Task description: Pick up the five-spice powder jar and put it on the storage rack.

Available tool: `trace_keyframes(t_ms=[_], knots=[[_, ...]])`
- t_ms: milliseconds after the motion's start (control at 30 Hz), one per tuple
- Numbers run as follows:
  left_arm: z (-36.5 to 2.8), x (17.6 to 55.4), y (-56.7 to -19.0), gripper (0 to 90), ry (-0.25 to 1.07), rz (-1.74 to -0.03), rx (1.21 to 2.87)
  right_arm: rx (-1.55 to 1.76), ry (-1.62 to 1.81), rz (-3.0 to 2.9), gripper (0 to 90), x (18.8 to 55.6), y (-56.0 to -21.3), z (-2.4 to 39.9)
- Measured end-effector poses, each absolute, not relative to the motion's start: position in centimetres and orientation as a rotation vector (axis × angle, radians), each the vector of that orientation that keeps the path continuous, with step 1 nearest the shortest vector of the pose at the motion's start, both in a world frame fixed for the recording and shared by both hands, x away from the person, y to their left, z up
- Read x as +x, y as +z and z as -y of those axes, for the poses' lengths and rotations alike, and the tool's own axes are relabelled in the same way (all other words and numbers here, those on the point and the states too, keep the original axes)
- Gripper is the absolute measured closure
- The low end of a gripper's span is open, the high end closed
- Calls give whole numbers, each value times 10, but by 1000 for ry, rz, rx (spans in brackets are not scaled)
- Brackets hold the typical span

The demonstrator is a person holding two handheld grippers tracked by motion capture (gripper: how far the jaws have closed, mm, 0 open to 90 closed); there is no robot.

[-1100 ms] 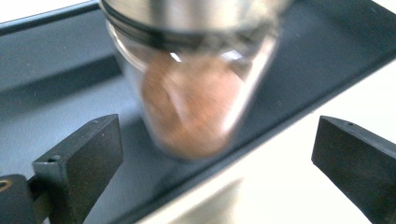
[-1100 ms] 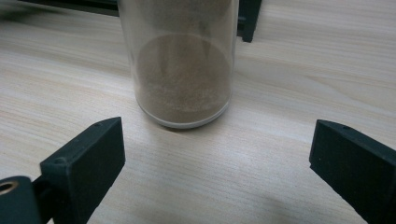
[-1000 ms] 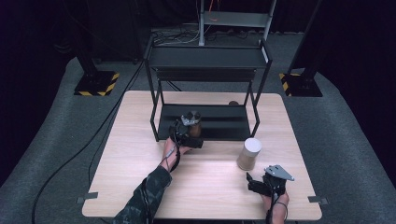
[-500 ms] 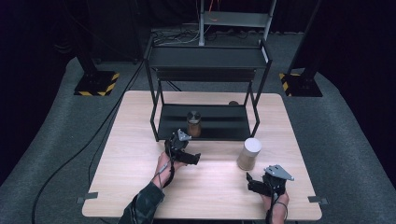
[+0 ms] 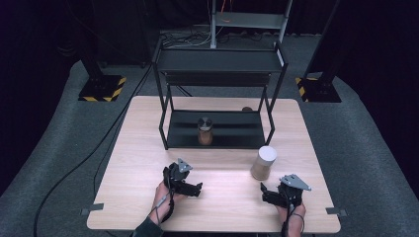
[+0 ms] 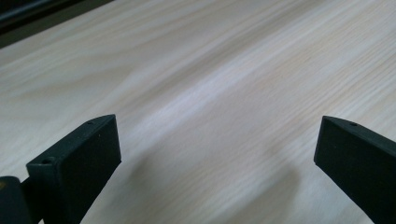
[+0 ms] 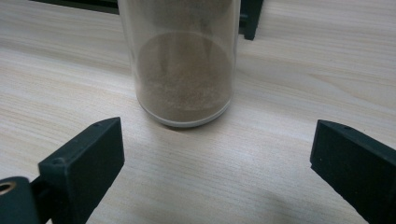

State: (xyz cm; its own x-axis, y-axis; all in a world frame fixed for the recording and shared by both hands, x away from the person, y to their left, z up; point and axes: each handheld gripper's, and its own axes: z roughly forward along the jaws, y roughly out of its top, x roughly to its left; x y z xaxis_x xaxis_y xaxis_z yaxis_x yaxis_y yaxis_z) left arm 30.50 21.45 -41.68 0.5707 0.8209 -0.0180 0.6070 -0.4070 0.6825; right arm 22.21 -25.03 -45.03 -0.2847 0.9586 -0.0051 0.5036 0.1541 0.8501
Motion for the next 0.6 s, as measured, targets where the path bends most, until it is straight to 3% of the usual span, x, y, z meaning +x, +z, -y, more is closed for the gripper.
trace_keyframes(t_ms=[600], knots=[[-239,293,-422,0,436,-1232,2119,1393,1034,-1878,0,224,-449,251]])
